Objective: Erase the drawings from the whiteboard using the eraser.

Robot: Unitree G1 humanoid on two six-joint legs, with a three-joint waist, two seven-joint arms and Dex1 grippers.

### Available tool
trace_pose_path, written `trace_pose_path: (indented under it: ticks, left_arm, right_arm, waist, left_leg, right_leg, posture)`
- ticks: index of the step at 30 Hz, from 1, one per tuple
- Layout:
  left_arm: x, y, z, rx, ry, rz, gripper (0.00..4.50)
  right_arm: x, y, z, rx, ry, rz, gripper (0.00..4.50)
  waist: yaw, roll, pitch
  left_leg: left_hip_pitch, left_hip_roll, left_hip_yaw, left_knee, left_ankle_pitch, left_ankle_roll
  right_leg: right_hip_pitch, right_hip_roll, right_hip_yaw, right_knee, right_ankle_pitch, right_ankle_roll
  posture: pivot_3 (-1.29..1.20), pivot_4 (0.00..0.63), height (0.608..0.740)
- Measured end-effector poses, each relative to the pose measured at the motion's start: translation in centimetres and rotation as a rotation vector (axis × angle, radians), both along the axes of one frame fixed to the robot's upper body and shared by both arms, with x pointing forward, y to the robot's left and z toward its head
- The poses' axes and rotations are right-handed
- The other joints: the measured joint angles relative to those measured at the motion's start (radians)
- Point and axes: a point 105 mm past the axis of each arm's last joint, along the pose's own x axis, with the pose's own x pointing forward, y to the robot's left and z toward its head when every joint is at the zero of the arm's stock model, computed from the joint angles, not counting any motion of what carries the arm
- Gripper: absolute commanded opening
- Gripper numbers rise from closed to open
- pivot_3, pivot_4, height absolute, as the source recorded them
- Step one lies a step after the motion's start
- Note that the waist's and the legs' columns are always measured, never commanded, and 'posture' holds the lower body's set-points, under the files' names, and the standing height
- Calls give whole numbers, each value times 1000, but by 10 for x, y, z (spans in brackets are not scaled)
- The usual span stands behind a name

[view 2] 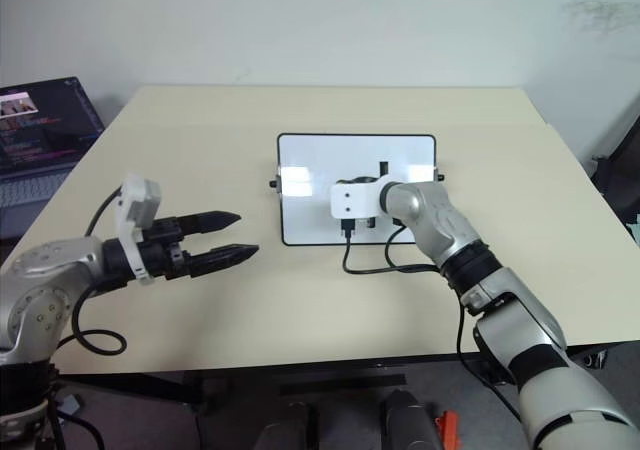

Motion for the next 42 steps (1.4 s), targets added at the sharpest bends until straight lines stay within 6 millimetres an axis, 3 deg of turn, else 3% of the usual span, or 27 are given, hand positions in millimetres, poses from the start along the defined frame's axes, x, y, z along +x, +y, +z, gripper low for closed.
trace_pose_path:
  ticks: [10,16,27,33,42]
  left_arm:
    - [0,-1,0,-4,-1,0,4500]
    - [0,-1,0,-4,-2,-1,4500]
    - [0,-1,0,-4,-2,-2,4500]
    - [0,-1,0,-4,-2,-3,4500]
    - [0,-1,0,-4,-3,-3,4500]
  right_arm:
    - [-14,-5,-22,-38,92,25,961]
    - [-23,-9,-39,-68,169,37,961]
    - [-27,-12,-47,-73,201,30,961]
    - [-19,-12,-38,-64,175,8,961]
    - [3,-19,9,7,37,-79,961]
  waist:
    - [0,-2,-1]
    - [0,-2,-1]
    - [-1,-2,-1]
    - [-1,-2,0]
    - [-2,-2,1]
  left_leg:
    - [2,0,0,0,0,0]
    - [14,0,0,-1,0,0]
    - [14,0,0,-1,0,0]
    - [14,0,0,-1,0,0]
    - [11,0,2,-7,-1,-1]
  right_leg:
    - [2,0,0,0,0,0]
    - [13,0,1,-2,-1,-1]
    - [13,-1,1,-3,-1,-1]
    - [12,-1,1,-4,-1,-1]
    - [7,-2,1,-4,-1,-1]
  posture:
    - [0,150,740]
    - [0,150,740]
    - [0,150,740]
    - [0,150,740]
    - [0,150,740]
